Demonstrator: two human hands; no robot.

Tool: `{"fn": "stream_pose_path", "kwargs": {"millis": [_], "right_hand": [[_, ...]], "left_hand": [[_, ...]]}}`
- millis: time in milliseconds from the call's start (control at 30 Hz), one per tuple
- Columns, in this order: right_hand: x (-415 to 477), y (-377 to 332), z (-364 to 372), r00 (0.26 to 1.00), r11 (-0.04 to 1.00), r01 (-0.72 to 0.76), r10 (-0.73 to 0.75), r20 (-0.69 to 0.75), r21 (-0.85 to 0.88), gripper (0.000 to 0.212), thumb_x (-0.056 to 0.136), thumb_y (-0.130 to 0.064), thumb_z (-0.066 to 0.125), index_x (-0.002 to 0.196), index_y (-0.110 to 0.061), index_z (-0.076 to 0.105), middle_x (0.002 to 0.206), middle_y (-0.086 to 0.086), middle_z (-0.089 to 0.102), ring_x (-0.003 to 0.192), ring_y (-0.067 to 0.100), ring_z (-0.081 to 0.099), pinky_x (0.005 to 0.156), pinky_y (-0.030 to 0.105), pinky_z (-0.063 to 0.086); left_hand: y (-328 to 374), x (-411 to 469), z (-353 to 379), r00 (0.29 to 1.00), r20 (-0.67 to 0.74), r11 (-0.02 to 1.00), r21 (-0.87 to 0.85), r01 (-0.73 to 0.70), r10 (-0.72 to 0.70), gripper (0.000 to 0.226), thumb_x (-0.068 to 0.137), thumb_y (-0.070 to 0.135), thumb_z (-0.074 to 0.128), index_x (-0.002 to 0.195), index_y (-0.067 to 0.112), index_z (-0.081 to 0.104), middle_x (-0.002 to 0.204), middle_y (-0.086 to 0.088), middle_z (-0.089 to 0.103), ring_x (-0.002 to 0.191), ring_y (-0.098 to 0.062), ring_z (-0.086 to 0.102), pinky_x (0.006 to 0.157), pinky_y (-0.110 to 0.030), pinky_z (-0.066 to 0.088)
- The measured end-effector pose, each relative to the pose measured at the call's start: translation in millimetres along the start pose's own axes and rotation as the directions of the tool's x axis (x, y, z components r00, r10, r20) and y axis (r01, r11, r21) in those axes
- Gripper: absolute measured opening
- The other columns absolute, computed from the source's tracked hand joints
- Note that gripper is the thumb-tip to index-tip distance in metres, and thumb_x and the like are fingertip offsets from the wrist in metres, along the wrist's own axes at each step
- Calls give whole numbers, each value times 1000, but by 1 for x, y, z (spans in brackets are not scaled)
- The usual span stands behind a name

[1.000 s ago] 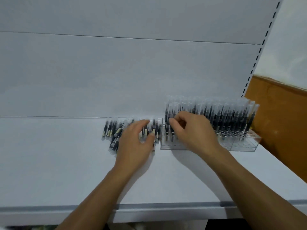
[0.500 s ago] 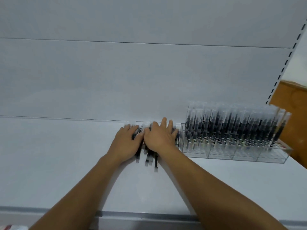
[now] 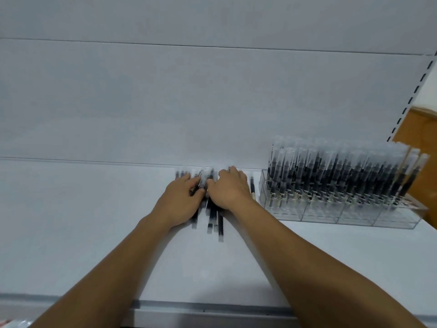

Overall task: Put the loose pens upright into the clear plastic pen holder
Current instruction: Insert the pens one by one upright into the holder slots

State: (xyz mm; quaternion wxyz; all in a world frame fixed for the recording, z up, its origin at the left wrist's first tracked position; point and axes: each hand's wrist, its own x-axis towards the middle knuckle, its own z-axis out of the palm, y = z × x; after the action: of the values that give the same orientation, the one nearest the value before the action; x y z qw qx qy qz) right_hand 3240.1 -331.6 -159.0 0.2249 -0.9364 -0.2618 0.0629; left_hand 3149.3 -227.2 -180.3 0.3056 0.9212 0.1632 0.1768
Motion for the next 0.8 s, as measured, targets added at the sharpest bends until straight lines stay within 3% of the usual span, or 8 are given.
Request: {"fn": "stream_pose_path", "kwargs": {"millis": [100,167,267,367,500,633,800], "right_hand": [[5,3,-2,1000,996,-24,25,4,-88,61,99,-48,33,149,-14,33,163,6,9,150,31,-4,120,54,4],[6,5,-2,998,995,-61,64,30,-84,63,98,-52,32,151,-16,31,164,5,6,150,32,-5,118,58,3],[6,7,-4,996,997,-74,74,55,-13,62,99,-52,31,148,-15,36,163,7,12,149,32,9,117,55,16],[2,7,-7,999,998,-11,9,48,57,55,101,-44,31,142,-9,42,155,10,26,142,30,25,114,50,27],[-10,0,-4,988,990,109,-118,95,92,46,101,-29,33,137,-5,46,145,10,35,135,29,33,113,45,30],[-24,-21,9,954,960,226,-252,163,163,36,98,-21,35,125,-3,50,133,11,39,128,31,38,110,45,33],[-35,-32,20,926,924,328,-356,128,198,33,102,-24,31,117,-3,52,126,13,43,121,31,43,106,46,35]], "left_hand": [[-2,-1,-1,1000,-16,1000,-24,-4,3,30,98,27,49,120,10,63,114,-13,57,121,-27,46,79,-16,23],[-2,-2,0,1000,-29,1000,-27,-4,3,32,99,29,49,122,12,62,122,-13,58,124,-25,46,84,-18,25],[-2,-2,0,1000,-19,1000,-23,-10,9,37,100,32,46,131,18,58,134,-4,54,131,-22,43,100,-26,29],[-1,-3,-3,1000,-6,1000,-14,-10,10,32,101,32,44,122,15,60,115,1,59,117,-21,49,94,-28,35],[-6,-14,-13,999,-34,1000,20,-18,18,24,99,26,45,100,8,60,85,-1,60,90,-20,55,87,-40,46],[-16,-35,-27,997,-77,999,36,5,-3,24,100,23,42,94,4,56,85,-8,60,87,-22,54,84,-43,46],[-17,-54,-36,990,-143,998,69,2,7,25,100,23,41,82,8,49,77,-6,55,78,-24,52,76,-45,46]]}}
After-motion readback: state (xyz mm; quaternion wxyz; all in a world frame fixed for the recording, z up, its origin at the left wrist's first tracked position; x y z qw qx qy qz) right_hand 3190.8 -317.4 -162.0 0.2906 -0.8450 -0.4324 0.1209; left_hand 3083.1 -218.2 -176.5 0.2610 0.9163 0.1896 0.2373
